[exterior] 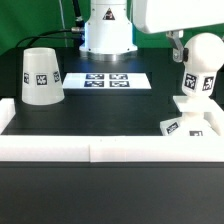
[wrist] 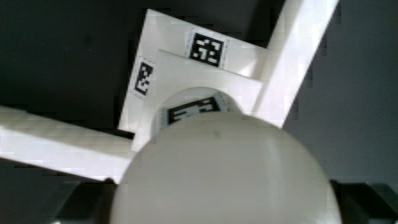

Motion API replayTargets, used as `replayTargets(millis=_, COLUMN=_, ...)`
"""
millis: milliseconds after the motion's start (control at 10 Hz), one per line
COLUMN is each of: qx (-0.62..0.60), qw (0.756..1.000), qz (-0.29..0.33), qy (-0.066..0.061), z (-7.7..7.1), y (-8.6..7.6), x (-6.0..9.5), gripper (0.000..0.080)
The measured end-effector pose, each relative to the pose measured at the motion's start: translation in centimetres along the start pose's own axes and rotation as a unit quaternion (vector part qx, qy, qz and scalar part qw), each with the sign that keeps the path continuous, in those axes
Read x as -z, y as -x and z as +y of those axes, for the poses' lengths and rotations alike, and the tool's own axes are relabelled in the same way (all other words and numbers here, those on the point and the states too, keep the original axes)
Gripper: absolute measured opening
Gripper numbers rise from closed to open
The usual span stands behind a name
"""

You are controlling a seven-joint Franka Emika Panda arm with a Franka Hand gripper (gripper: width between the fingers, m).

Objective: Assemble lamp

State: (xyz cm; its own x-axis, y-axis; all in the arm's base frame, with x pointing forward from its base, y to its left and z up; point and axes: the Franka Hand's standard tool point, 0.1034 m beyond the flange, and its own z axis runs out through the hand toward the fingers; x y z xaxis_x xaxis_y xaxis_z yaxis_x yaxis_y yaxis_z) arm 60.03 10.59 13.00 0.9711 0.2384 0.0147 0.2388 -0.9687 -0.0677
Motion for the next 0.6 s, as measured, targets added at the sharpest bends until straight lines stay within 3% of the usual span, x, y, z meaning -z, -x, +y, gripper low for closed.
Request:
replayTargets(millis=200, qx=-0.073, qw=0.997, qz=0.005, qy=-0.001, z=0.01, y=-0.03, x=-0.02, gripper=0.0579)
replayTargets(millis=600, qx=-0.248, qw=0.969, qz=0.011, qy=-0.004, z=-0.20, y=-0.16, x=0.12, gripper=0.0580)
